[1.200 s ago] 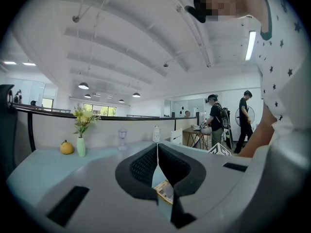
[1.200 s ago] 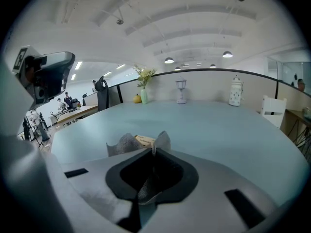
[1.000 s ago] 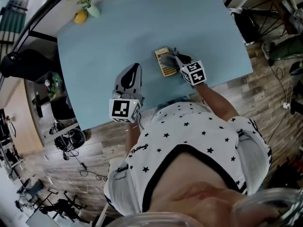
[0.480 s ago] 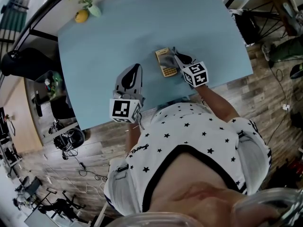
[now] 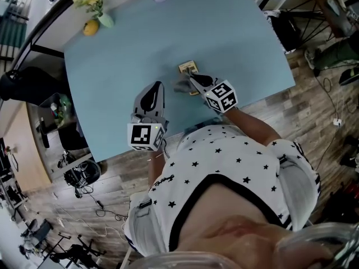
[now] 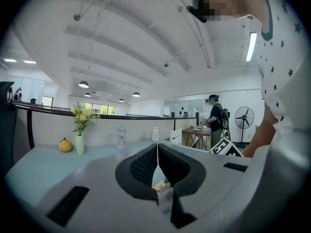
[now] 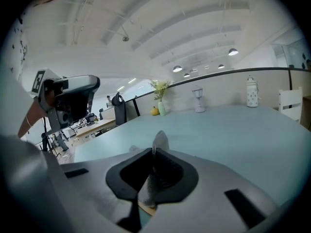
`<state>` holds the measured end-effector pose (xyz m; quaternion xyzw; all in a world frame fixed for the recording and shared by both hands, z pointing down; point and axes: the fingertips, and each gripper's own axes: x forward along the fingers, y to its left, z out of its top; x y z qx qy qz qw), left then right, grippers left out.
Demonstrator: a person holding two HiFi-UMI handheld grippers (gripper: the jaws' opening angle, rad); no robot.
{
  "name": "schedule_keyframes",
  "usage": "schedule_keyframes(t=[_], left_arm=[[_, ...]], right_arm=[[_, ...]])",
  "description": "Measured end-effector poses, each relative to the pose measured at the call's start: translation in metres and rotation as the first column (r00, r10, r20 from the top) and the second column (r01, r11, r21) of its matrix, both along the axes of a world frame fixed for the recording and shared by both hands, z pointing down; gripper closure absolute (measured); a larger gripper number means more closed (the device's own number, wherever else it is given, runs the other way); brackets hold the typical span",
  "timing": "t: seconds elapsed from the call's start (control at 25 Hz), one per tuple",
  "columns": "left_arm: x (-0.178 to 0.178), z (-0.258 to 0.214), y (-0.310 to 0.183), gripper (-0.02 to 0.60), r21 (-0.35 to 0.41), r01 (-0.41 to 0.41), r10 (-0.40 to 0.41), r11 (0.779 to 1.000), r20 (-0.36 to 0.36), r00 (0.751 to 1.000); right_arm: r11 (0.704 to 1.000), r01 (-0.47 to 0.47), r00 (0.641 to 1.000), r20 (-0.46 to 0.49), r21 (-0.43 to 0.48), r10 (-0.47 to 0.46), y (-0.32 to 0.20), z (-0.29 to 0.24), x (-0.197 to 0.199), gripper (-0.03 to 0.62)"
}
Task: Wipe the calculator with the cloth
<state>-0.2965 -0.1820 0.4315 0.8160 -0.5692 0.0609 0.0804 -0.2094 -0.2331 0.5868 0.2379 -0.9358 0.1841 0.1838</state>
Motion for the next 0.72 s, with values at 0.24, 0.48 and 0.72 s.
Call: schedule_keyframes(t=[0.24,0.48,0.72], left_arm=[[0.003,0.0,-0.001,0.551,-0.003,-0.008,0.008,1.0,0.0,1.0],[0.005,0.001,0.0,0.551,-0.011,-0.006,0.006,1.0,-0.008,1.0],[0.004,0.003,0.0,0.551,-0.017,-0.011,0.011,1.0,-0.01,1.0]], right_arm=[[0.994,0.101,0.994,-0.025,-0.03,-0.102,0.028,0.01,-0.016,0.576],[0.989,0.14,0.987,-0.068,-0.055,-0.144,0.045,0.029,-0.014,0.576],[0.991,0.118,0.988,-0.095,-0.056,-0.123,0.043,0.039,-0.006,0.576]])
